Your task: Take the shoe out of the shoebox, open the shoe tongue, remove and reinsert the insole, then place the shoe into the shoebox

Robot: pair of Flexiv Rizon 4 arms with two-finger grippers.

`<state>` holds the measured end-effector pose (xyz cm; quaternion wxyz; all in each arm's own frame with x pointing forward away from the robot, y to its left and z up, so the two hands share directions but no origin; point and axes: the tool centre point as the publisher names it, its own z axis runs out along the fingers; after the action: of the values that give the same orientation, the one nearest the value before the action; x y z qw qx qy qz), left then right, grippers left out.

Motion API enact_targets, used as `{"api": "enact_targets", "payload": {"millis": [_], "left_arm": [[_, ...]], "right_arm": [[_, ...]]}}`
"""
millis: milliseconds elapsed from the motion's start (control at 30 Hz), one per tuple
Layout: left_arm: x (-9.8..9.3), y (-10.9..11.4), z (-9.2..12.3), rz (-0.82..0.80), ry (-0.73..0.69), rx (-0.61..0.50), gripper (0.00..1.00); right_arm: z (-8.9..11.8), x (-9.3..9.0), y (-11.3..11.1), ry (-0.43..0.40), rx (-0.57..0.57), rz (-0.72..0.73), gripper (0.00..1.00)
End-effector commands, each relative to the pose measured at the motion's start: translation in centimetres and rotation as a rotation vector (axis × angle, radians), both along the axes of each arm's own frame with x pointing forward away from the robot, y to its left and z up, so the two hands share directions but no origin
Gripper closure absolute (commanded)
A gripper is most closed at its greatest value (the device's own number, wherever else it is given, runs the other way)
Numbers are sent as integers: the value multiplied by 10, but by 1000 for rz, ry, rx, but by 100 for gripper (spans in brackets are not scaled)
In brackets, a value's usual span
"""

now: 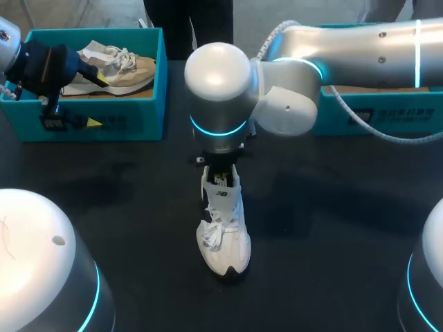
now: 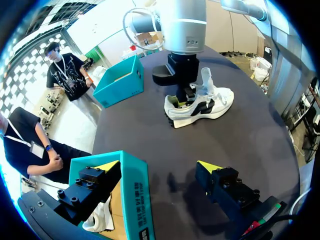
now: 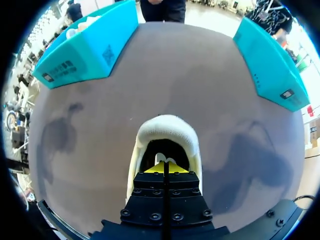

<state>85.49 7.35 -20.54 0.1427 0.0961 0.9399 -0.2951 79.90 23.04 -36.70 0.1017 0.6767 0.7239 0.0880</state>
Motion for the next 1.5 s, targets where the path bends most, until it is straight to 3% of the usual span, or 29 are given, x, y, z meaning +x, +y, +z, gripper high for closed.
{"api": "enact_targets", "payload": {"millis": [33,300,800,1233,1367,1500], "left_arm": [[-1,0,1,0,0,3,0],[-1,0,1,0,0,3,0],[-1,0,1,0,0,3,0],[-1,0,1,0,0,3,0],[-1,0,1,0,0,3,0],[-1,0,1,0,0,3,0]], "right_arm": [[3,-2,1,-33,-13,-6,100],[-16,11,2,-80,-57,7,100],[-41,7,5,-12,-38,24,100],[-38,-14,2,72,-50,35,100],[-26,-16,1,64,-34,5,100],[-10,-16,4,107,-29,-14,100]]}}
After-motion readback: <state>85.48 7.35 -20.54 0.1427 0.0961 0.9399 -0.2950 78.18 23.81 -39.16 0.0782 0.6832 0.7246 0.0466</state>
